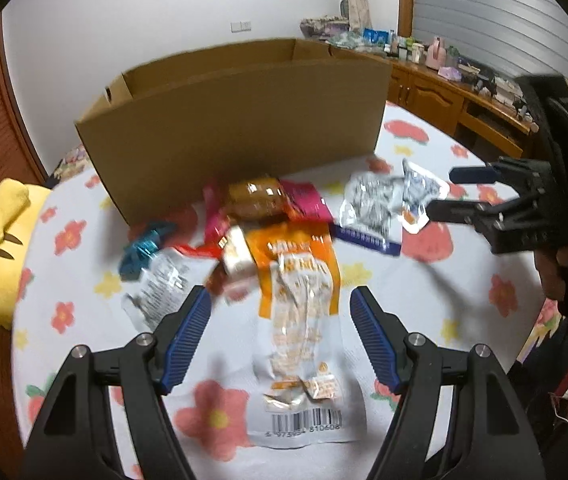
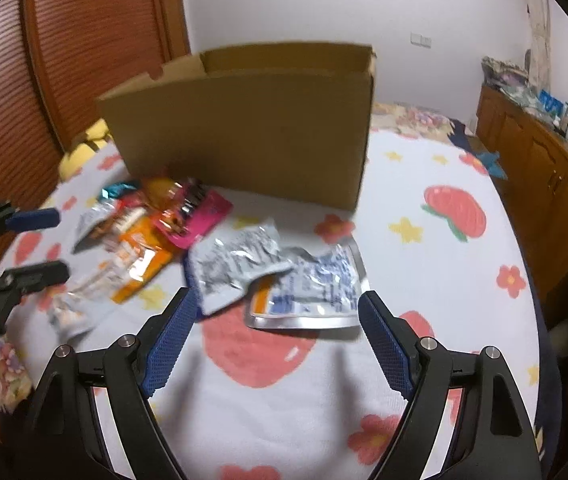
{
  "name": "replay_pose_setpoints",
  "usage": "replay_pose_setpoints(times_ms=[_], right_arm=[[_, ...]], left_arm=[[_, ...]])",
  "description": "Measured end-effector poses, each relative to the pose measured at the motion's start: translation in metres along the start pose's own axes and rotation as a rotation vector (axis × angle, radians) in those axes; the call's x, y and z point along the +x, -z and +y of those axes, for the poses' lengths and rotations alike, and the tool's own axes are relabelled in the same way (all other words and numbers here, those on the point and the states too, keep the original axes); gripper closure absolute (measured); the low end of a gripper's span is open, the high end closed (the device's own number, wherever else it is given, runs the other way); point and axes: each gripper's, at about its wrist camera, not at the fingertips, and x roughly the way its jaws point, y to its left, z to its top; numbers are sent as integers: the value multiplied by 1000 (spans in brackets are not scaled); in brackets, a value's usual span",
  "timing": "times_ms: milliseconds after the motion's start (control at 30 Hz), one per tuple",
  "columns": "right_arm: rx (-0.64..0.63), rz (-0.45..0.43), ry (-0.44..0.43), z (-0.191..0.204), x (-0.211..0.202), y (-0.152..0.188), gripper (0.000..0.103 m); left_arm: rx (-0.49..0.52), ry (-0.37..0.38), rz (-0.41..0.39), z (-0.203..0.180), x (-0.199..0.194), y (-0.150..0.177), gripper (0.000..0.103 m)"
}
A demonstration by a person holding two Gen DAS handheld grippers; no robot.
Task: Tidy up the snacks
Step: 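Move both tools back from the box toward the remaining snacks, then grasp the orange-labelled pouch with the left tool while the right tool grasps the foil sachet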
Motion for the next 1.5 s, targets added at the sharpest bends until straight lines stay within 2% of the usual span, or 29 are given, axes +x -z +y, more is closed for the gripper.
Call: replay_pose_setpoints(times_ms=[133,433,500,733,867,900,967,1033,1233,1267,1500], right_arm=[[-5,28,24,-6,14,-2,18],[-20,96,44,-11,40,-9,18],[-32,98,45,-11,43,-10,15],[-60,96,39,-10,44,-9,14],[-58,102,22,-13,38,-7,25],[-58,107,14,-15,35,-7,34],[-39,114,-24,-22,29,-5,44],[-39,116,-27,-24,25,0,48],[-18,92,-21,-20,19,7,50],[-16,92,-21,-20,19,7,50],[-15,109,-58,-17,12,9,51]], left_arm=[[-4,31,27,-5,14,7,31],[11,36,80,-15,26,10,33],[9,37,84,-15,27,9,36],[-3,26,96,-15,33,6,36],[-11,30,103,-14,40,3,36],[-12,32,103,-13,41,3,36],[-18,35,104,-12,41,2,36],[-23,34,104,-11,41,2,36],[-25,12,100,-9,43,0,37],[-21,12,94,-9,42,0,50],[-5,26,90,-10,35,7,54]])
